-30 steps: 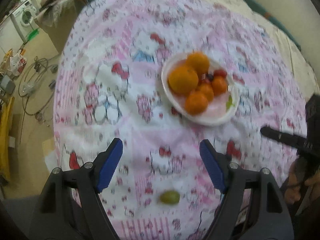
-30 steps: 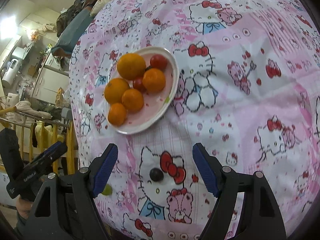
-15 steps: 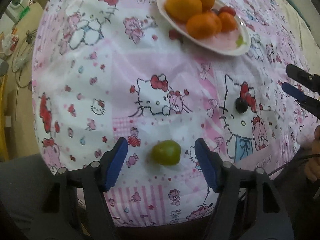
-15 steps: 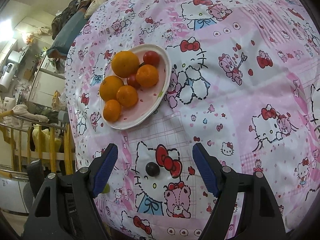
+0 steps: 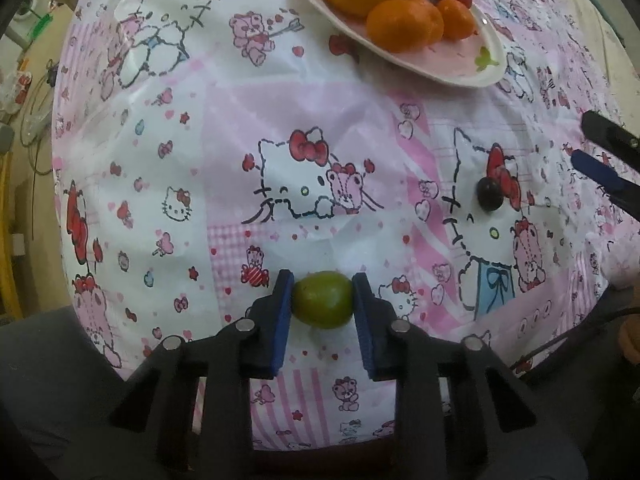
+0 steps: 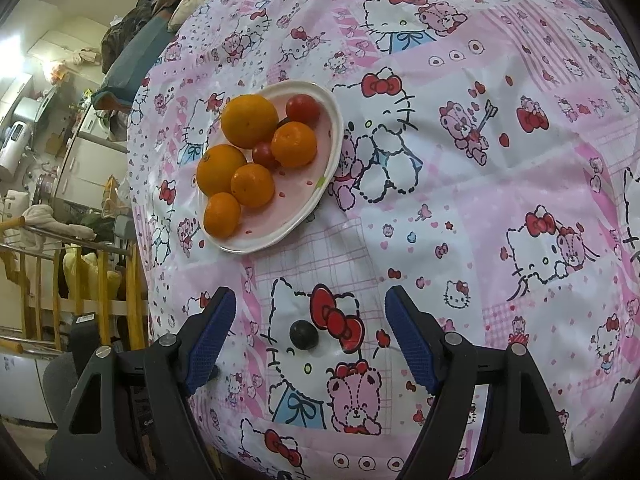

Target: Organize fruits

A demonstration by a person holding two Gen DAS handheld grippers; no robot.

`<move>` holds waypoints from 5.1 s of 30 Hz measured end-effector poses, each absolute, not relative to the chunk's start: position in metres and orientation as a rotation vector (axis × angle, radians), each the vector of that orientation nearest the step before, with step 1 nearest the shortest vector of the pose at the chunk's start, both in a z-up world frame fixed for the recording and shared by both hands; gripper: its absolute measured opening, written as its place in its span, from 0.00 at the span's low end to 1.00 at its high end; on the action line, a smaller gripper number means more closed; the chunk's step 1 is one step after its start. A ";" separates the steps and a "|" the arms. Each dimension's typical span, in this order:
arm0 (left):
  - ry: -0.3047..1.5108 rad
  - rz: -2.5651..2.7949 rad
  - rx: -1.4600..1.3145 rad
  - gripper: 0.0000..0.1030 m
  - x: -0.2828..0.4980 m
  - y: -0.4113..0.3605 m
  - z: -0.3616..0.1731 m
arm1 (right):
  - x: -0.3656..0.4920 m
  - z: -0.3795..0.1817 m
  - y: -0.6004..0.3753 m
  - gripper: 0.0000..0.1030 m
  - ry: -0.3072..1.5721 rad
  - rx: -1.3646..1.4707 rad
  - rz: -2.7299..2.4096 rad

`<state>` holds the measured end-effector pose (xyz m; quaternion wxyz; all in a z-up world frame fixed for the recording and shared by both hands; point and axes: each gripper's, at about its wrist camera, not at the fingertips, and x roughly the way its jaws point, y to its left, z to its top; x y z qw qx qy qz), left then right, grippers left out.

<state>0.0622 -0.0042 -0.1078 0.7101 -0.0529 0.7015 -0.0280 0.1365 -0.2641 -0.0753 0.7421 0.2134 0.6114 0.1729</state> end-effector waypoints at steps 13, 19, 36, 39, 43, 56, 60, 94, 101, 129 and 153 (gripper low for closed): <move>1.470 -0.066 -0.151 0.25 0.065 0.006 -0.078 | 0.126 -0.106 -0.206 0.56 1.469 0.218 0.472; 1.467 -0.060 -0.149 0.25 0.066 0.008 -0.080 | 0.119 -0.118 -0.184 0.49 1.480 0.098 0.474; 1.446 -0.024 -0.138 0.25 0.066 0.008 -0.078 | 0.115 -0.112 -0.183 0.21 1.412 0.027 0.472; 1.436 -0.016 -0.148 0.25 0.066 0.010 -0.075 | 0.117 -0.106 -0.187 0.21 1.403 0.063 0.496; 1.405 -0.021 -0.159 0.25 0.074 0.011 -0.059 | 0.116 -0.088 -0.205 0.21 1.358 0.130 0.509; 1.274 -0.067 -0.174 0.25 0.142 0.005 -0.002 | 0.153 -0.030 -0.255 0.21 1.157 0.301 0.474; 1.260 -0.077 -0.188 0.25 0.163 0.003 0.004 | 0.172 -0.021 -0.262 0.21 1.127 0.369 0.494; 1.253 -0.087 -0.223 0.25 0.207 -0.003 -0.027 | 0.222 -0.108 -0.222 0.25 1.330 0.359 0.551; 1.277 -0.090 -0.218 0.25 0.207 -0.011 -0.040 | 0.224 -0.098 -0.238 0.36 1.294 0.389 0.499; 1.446 0.066 -0.113 0.56 0.220 -0.115 -0.095 | 0.223 -0.051 -0.361 0.60 1.136 0.709 0.288; 1.062 0.054 -0.088 0.78 0.144 -0.019 0.019 | 0.182 -0.014 -0.309 0.88 1.040 0.425 0.334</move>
